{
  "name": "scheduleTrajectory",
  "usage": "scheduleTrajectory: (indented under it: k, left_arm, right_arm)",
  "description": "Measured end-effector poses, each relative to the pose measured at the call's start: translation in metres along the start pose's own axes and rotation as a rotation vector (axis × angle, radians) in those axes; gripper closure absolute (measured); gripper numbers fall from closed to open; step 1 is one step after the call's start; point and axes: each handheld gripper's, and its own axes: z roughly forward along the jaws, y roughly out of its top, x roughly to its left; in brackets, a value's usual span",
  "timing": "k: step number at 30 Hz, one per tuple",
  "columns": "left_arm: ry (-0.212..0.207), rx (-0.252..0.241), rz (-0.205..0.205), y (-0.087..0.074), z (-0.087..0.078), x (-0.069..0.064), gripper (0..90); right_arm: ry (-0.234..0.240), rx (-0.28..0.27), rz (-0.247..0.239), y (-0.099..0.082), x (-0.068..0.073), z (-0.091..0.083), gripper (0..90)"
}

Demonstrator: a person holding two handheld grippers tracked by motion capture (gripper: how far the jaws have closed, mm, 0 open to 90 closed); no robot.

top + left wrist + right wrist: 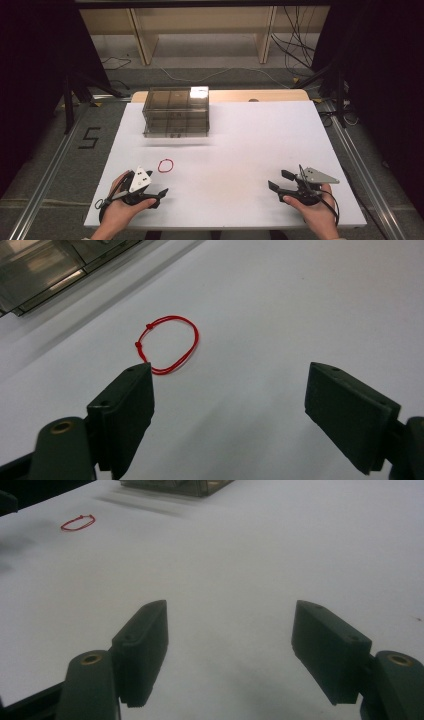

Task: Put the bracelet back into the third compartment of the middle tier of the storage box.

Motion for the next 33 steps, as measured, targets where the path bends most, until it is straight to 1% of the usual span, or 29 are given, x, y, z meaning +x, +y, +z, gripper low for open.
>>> scheduleTrajectory:
  k: [6, 7, 8, 10, 12, 14, 15, 17, 19, 20, 21, 22, 25, 29, 30, 33]
  left_arm:
    - [-0.007, 0.005, 0.033, 0.001, 0.004, -0.003, 23.1]
    - [-0.008, 0.006, 0.046, 0.002, 0.006, -0.004, 23.7]
    - [-0.008, 0.006, 0.046, 0.002, 0.006, -0.004, 24.6]
    - [-0.009, 0.009, 0.06, 0.004, 0.008, -0.004, 27.3]
    - [-0.004, 0.013, 0.065, 0.006, 0.011, -0.003, 27.8]
    - [0.001, 0.023, 0.06, 0.007, 0.014, 0.0, 30.7]
    - [0.003, 0.03, 0.062, 0.008, 0.016, 0.002, 34.2]
    - [0.006, 0.035, 0.059, 0.009, 0.018, 0.005, 35.3]
    - [0.002, 0.039, 0.05, 0.01, 0.022, 0.008, 38.3]
    - [0.001, 0.038, 0.046, 0.011, 0.023, 0.009, 41.2]
    - [-0.001, 0.043, 0.045, 0.011, 0.025, 0.011, 41.2]
    - [-0.002, 0.047, 0.037, 0.012, 0.027, 0.012, 44.0]
    - [-0.011, 0.069, 0.023, 0.014, 0.035, 0.017, 44.7]
    - [-0.029, 0.09, 0.02, 0.018, 0.045, 0.024, 49.4]
    - [-0.034, 0.096, 0.018, 0.019, 0.047, 0.026, 49.4]
    - [-0.063, 0.111, 0.003, 0.021, 0.053, 0.031, 53.7]
  right_arm:
    - [-0.001, -0.002, -0.001, 0.0, 0.0, -0.001, 31.4]
    - [-0.002, -0.003, -0.002, 0.0, 0.0, -0.001, 31.4]
    - [-0.002, -0.003, -0.002, 0.0, 0.0, -0.001, 31.4]
    - [-0.003, -0.001, -0.004, 0.0, 0.001, -0.001, 31.4]
    - [-0.001, -0.002, -0.004, 0.0, 0.001, 0.0, 31.4]
    - [0.0, 0.002, -0.002, 0.0, 0.001, 0.0, 31.3]
    - [0.0, 0.0, -0.003, 0.001, 0.001, 0.0, 31.3]
    - [-0.001, -0.002, -0.004, 0.001, 0.001, 0.0, 31.4]
    - [-0.001, -0.002, -0.003, 0.001, 0.001, 0.0, 31.3]
    - [0.0, 0.0, -0.001, 0.0, 0.001, 0.0, 31.3]
    - [0.0, 0.0, -0.001, 0.0, 0.001, 0.0, 31.3]
    - [0.001, 0.003, -0.002, 0.0, 0.001, 0.0, 31.3]
    - [0.001, 0.002, -0.002, 0.0, 0.001, 0.0, 31.3]
    - [0.001, 0.0, -0.001, 0.0, 0.0, 0.001, 31.3]
    - [0.001, 0.0, -0.001, 0.0, 0.0, 0.001, 31.3]
    - [0.0, 0.001, 0.001, 0.0, 0.0, 0.001, 31.3]
